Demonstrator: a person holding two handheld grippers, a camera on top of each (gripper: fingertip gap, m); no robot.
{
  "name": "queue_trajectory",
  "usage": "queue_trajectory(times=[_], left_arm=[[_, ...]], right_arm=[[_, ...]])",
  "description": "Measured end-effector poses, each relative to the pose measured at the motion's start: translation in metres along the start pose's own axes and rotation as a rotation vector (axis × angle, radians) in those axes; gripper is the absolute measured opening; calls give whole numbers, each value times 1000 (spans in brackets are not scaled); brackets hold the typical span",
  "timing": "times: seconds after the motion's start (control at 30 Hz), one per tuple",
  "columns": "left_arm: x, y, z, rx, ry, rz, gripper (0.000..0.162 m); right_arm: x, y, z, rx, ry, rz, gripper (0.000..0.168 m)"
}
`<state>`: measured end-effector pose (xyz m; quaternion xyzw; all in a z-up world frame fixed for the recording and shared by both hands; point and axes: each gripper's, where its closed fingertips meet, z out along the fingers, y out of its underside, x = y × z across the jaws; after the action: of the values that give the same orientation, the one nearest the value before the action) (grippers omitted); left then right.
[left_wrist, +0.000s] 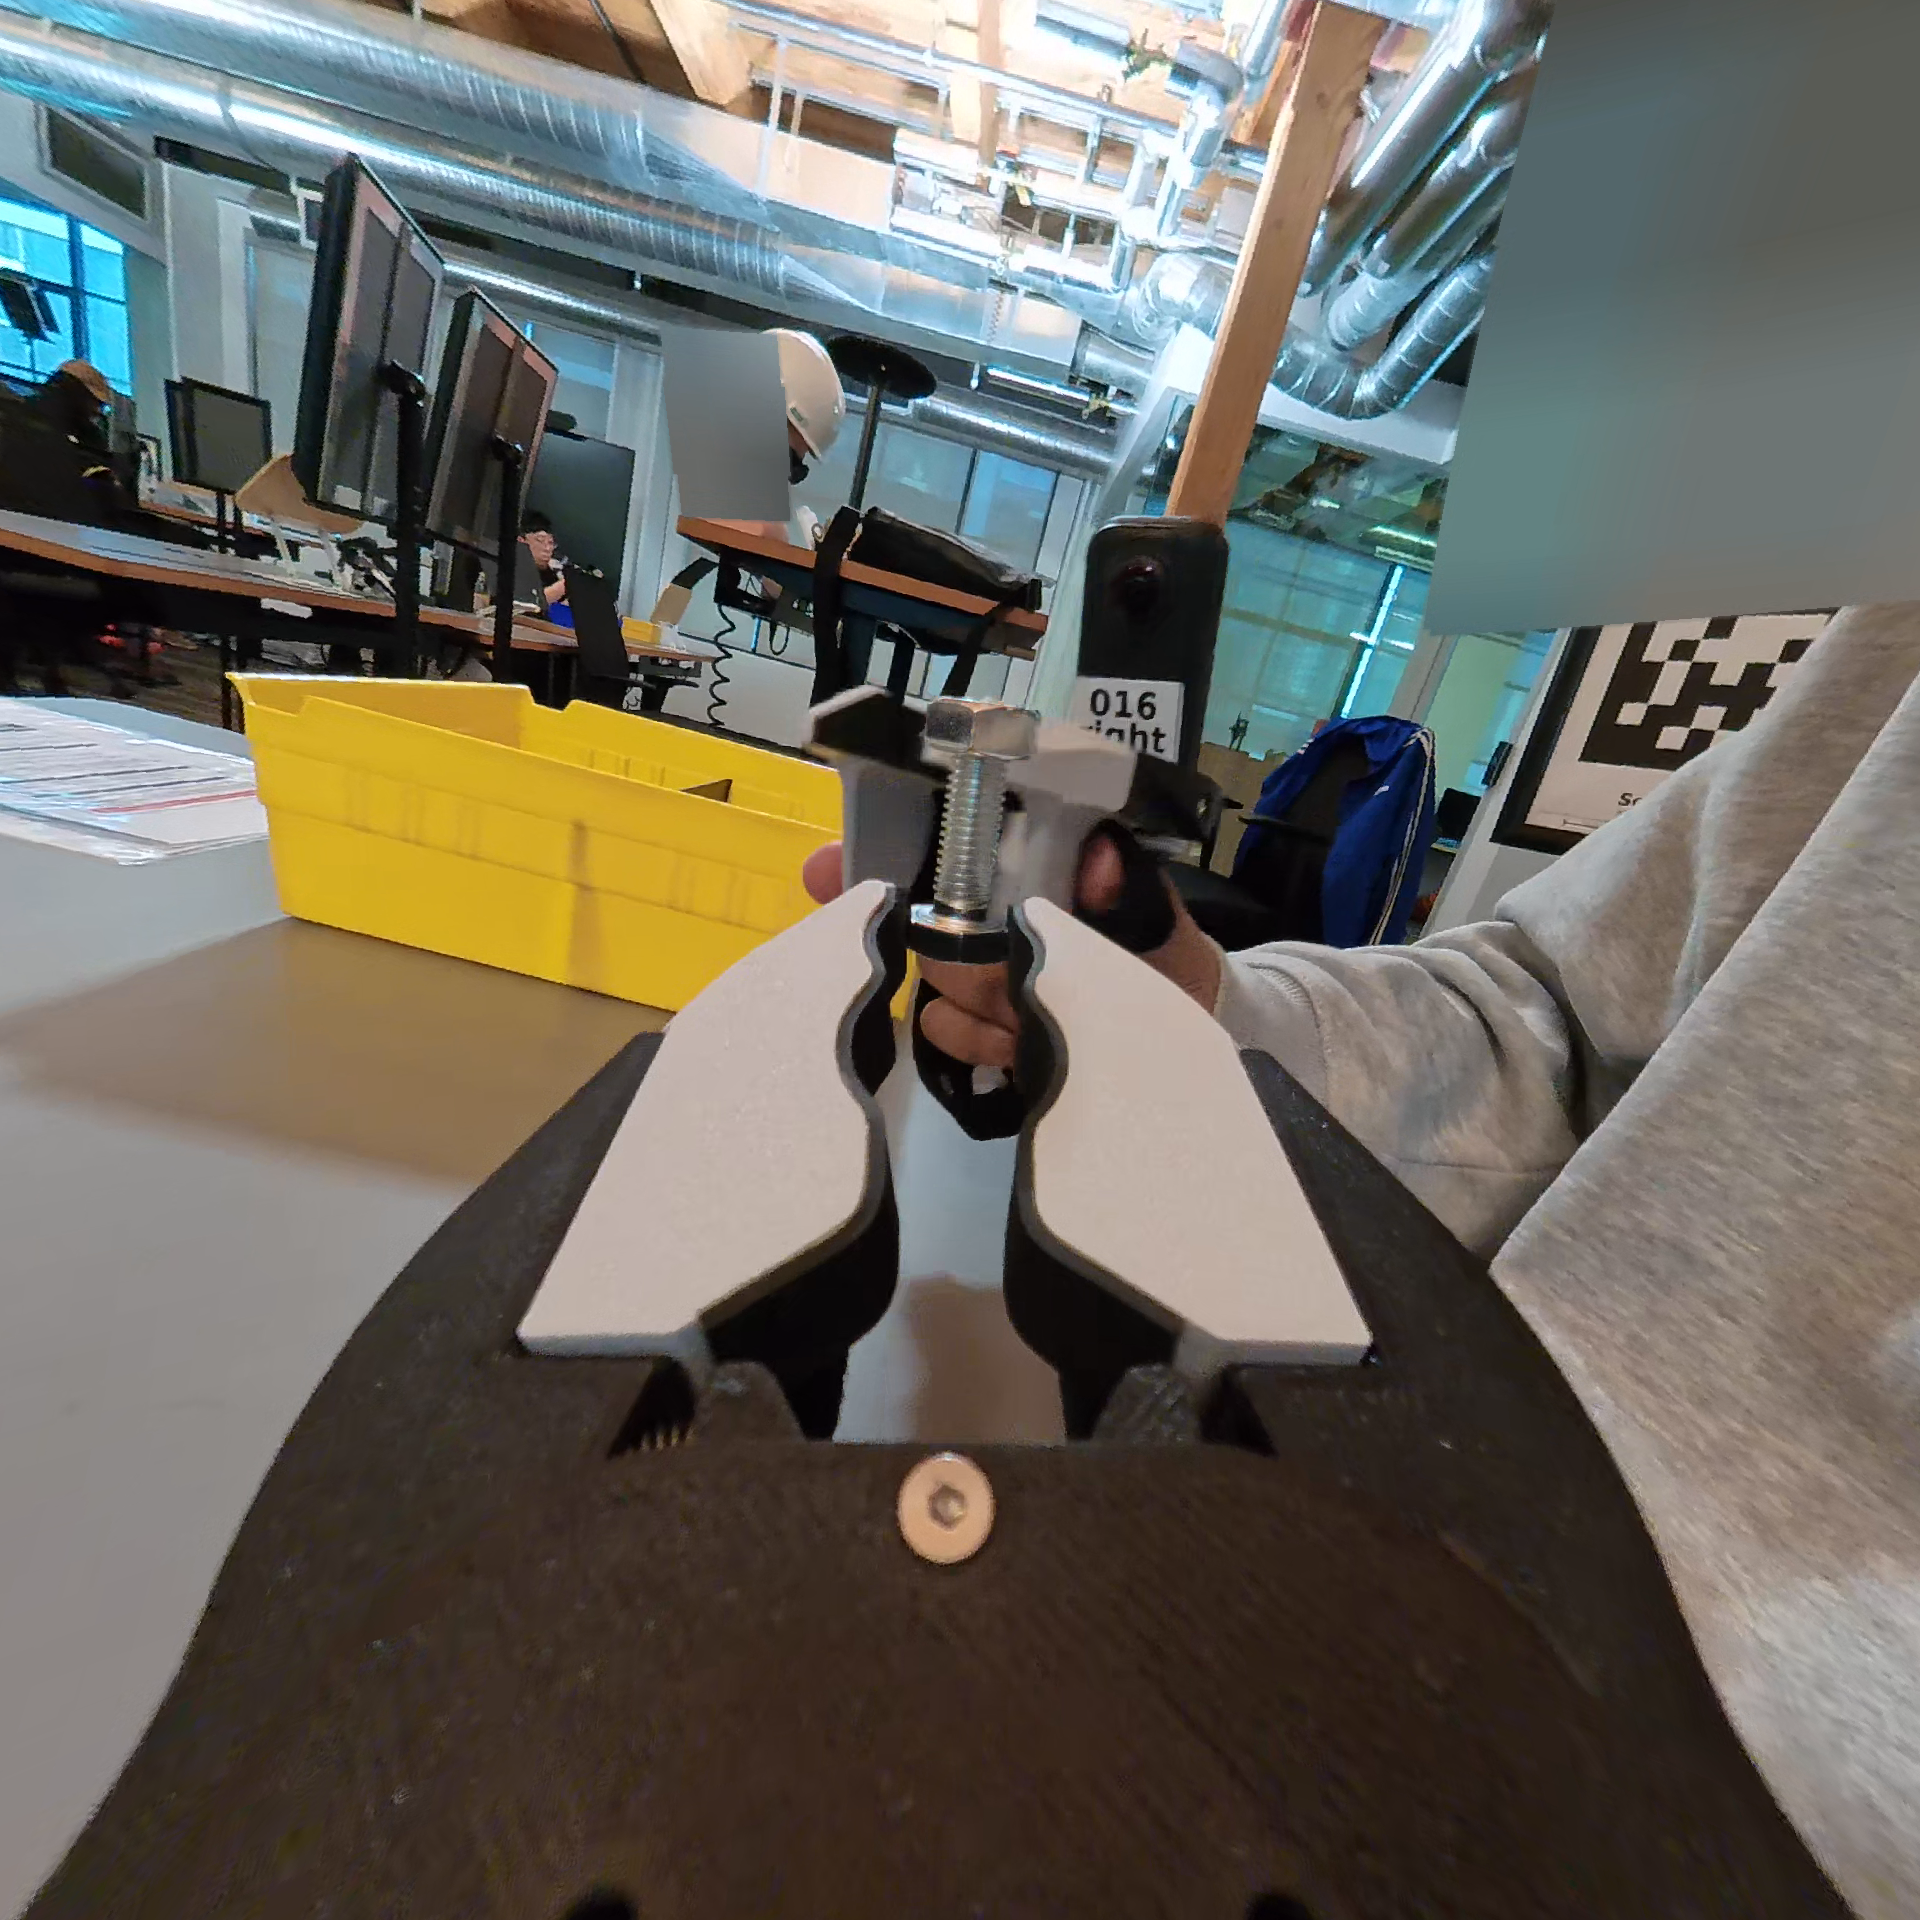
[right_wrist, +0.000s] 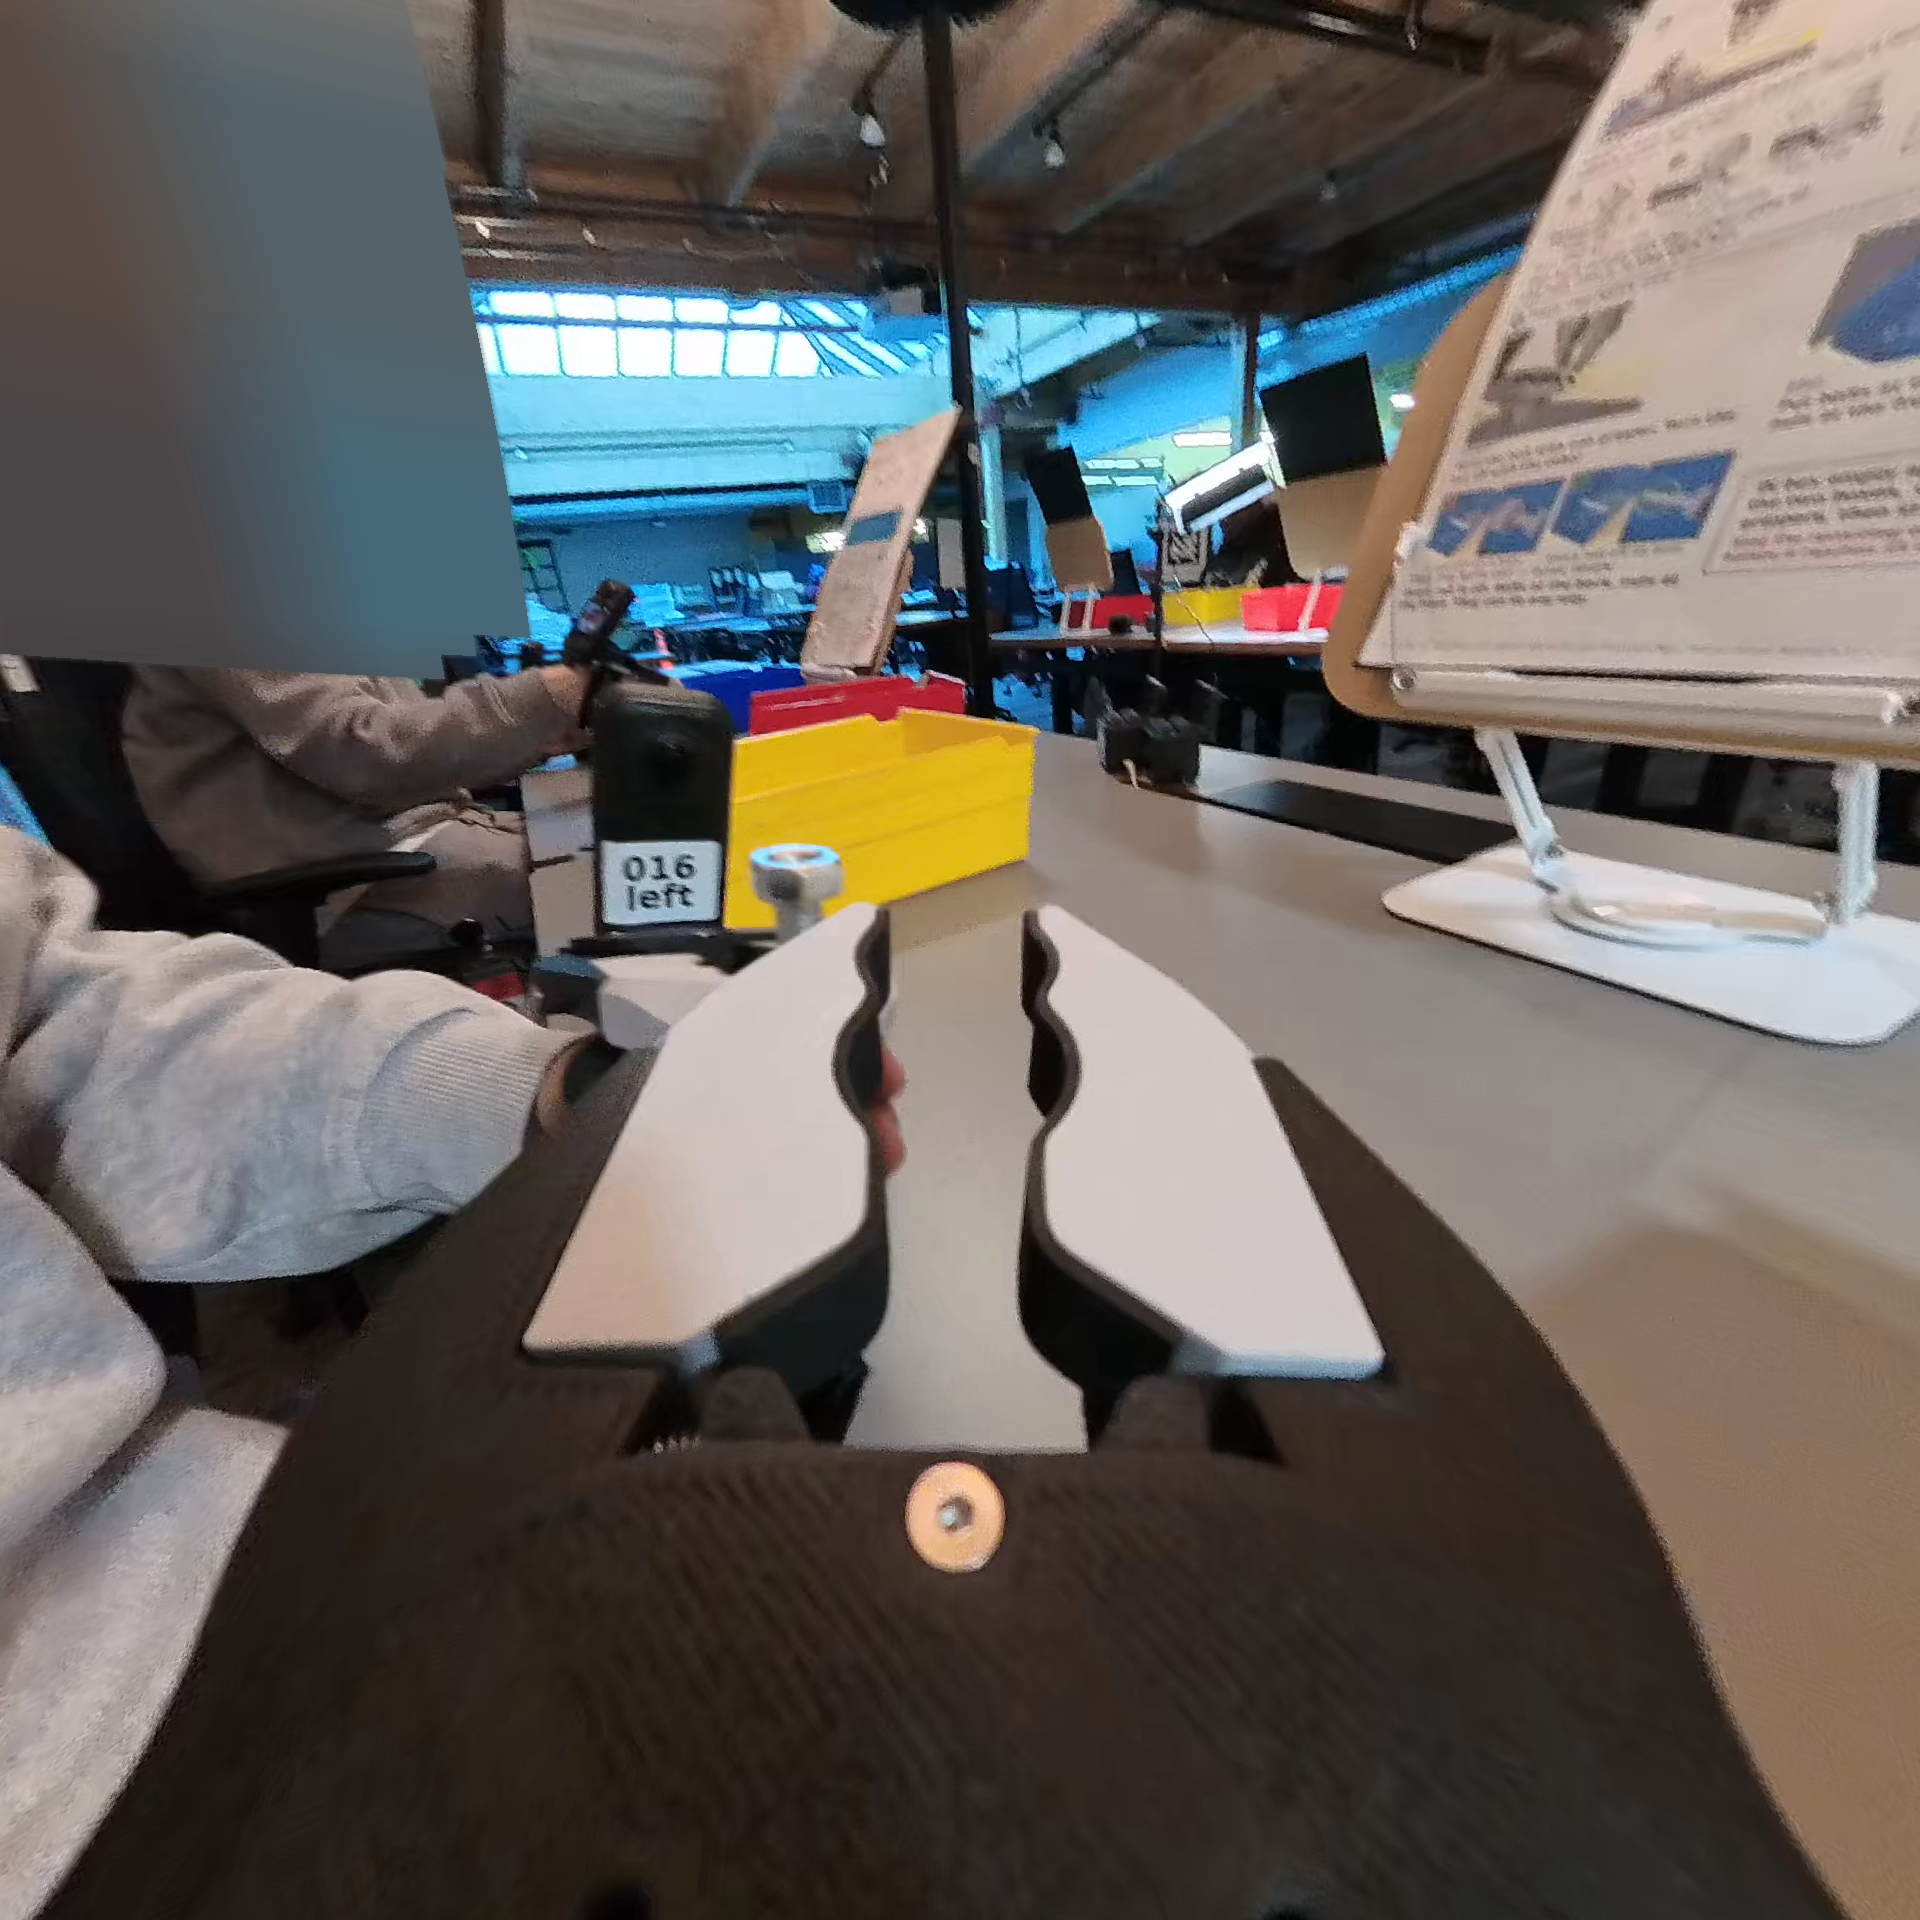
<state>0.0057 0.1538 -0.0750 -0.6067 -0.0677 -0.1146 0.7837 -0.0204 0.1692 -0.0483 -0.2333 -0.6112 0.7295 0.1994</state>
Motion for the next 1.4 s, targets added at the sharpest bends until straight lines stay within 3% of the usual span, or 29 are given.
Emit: queue_trajectory(times=[0.2,0.3,0.37,0.4,0.53,0.67,0.8,0.83,0.9,1.17,1.3,1.4], left_arm=[[0,1,0,-6,-3,6,18],[3,4,2,-22,7,20,19],[2,1,1,-7,5,9,18],[1,1,0,-5,2,7,18],[0,1,0,-6,-7,10,18],[1,3,1,-15,-4,15,18],[2,3,1,-18,0,17,19],[1,2,1,-8,-2,9,18],[0,0,0,-2,-6,7,18],[0,2,0,-10,-10,10,18],[3,4,2,-25,2,26,18],[1,3,1,-15,-6,18,18]], right_arm=[[-31,-4,7,25,-102,-48,30],[-21,0,7,12,-72,-21,33],[-1,2,2,0,6,27,19],[8,3,-1,-6,39,42,21],[-7,-13,-3,70,-37,35,28],[-31,-5,7,33,-105,-19,31],[-18,0,6,8,-60,-8,32],[-9,0,3,8,-25,14,21],[4,-1,-2,15,17,47,21],[-34,-9,6,52,-113,-14,27],[-23,-3,7,22,-66,-16,29],[-7,-4,0,32,-24,31,20]])
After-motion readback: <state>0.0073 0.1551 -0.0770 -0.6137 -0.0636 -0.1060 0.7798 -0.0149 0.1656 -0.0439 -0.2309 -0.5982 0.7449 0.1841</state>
